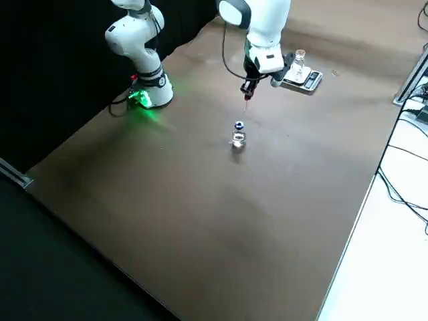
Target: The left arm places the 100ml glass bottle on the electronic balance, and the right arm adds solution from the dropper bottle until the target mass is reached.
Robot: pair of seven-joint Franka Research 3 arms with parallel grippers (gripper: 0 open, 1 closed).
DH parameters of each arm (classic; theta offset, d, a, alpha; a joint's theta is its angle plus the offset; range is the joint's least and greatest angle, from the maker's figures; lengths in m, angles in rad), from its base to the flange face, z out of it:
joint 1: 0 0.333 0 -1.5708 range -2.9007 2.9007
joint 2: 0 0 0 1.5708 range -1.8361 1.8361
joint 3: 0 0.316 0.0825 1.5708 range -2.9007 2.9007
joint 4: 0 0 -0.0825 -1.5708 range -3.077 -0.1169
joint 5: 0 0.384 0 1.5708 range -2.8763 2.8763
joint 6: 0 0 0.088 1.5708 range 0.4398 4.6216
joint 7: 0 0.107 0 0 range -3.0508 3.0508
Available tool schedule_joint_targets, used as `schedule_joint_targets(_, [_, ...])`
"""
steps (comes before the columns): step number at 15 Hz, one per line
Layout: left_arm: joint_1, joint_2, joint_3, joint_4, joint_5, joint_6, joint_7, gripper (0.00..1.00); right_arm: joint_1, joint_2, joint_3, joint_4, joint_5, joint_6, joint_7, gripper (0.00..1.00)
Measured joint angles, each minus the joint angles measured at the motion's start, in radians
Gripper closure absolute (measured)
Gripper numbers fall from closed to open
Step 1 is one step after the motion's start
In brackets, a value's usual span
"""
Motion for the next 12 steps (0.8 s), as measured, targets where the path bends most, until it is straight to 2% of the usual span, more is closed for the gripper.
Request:
schedule_joint_targets(7, [0.0,-0.001,0.0,0.0,0.0,-0.034,0.0,0.0,0.044,-0.026,0.005,0.085,0.116,-0.123,0.002,0.85])
schedule_joint_targets(12, [0.006,-0.001,0.0,0.0,0.0,-0.035,0.0,0.0,0.063,-0.039,0.005,0.097,0.166,-0.144,0.004,0.85])
